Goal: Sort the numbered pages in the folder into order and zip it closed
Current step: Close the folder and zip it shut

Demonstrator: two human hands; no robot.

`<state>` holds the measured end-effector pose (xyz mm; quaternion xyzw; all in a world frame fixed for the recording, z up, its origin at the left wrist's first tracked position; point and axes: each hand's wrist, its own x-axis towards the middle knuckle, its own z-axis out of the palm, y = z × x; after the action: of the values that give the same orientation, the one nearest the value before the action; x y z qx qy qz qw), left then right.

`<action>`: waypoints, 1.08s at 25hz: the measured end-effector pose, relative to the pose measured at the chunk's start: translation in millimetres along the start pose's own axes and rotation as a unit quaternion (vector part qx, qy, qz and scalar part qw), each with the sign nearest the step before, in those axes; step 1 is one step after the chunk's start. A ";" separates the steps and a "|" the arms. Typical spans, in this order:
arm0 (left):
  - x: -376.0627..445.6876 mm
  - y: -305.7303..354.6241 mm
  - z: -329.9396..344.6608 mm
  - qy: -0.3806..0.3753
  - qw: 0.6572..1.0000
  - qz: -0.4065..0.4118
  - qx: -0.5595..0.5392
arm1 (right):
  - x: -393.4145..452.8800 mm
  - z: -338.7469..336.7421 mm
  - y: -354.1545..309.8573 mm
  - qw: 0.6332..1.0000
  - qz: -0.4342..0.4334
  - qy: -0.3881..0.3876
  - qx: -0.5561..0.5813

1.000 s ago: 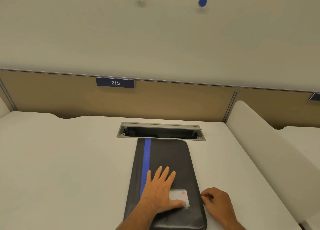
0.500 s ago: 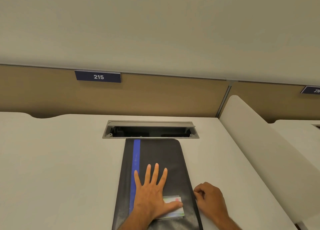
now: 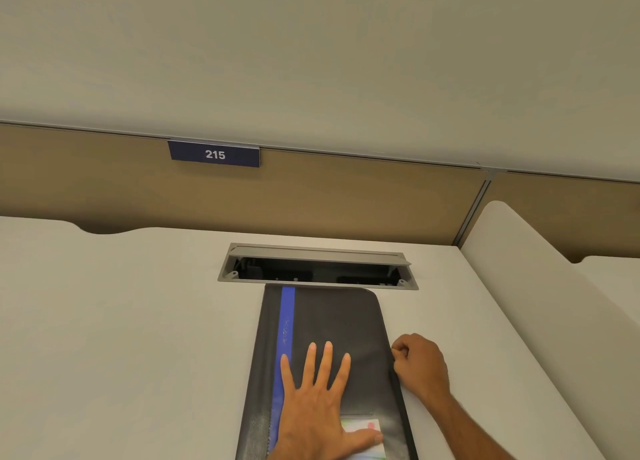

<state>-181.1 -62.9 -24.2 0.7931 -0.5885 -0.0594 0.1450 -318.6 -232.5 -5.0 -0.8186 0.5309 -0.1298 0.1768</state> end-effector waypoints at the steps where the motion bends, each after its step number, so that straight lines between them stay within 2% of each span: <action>1: 0.5 -0.6 0.4 -0.001 1.000 0.000 0.001 | 5.5 0.3 -2.4 1.000 0.006 -0.001 0.000; 6: 5.1 -5.3 6.8 0.025 1.000 -0.006 0.005 | 30.5 0.5 -11.1 0.999 0.030 -0.018 -0.001; 12: 7.1 -8.7 12.0 0.004 1.000 -0.006 0.024 | 51.5 1.2 -15.1 0.999 0.039 -0.033 -0.004; 20: 31.8 -18.2 -9.4 0.071 0.994 0.027 0.074 | 56.9 6.2 -6.5 0.999 0.030 -0.033 0.027; 27: 97.2 -33.5 -34.1 -0.059 0.994 -0.032 0.090 | 58.8 14.6 1.8 0.999 0.032 -0.028 0.033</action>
<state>-112.1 -141.1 5.7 0.8165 -0.5734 -0.0572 0.0365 -290.6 -284.8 -17.5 -0.7983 0.5470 -0.1189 0.2225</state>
